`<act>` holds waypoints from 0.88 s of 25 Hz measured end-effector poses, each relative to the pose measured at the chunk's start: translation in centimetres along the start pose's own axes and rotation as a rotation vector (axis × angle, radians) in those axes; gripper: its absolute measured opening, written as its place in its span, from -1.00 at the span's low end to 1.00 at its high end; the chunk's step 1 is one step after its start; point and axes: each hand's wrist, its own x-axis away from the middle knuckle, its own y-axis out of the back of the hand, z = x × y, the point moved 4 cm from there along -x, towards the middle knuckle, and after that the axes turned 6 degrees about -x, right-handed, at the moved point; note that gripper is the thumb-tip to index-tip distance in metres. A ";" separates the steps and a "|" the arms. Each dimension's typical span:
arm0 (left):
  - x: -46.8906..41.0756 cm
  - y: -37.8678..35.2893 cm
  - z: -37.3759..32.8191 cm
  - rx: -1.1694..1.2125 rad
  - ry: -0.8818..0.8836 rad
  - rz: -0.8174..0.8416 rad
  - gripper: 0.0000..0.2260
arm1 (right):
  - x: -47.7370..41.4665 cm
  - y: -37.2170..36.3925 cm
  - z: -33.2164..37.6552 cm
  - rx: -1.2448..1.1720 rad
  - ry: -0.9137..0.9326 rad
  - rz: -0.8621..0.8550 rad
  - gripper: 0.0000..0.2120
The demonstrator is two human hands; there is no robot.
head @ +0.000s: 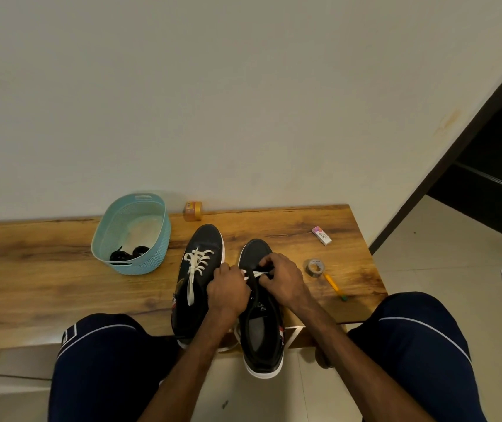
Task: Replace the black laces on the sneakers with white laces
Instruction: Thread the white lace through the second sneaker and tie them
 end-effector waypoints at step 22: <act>-1.4 9.0 4.2 2.088 0.013 0.224 -0.77 | -0.4 2.5 4.6 -0.066 0.206 -0.247 -0.84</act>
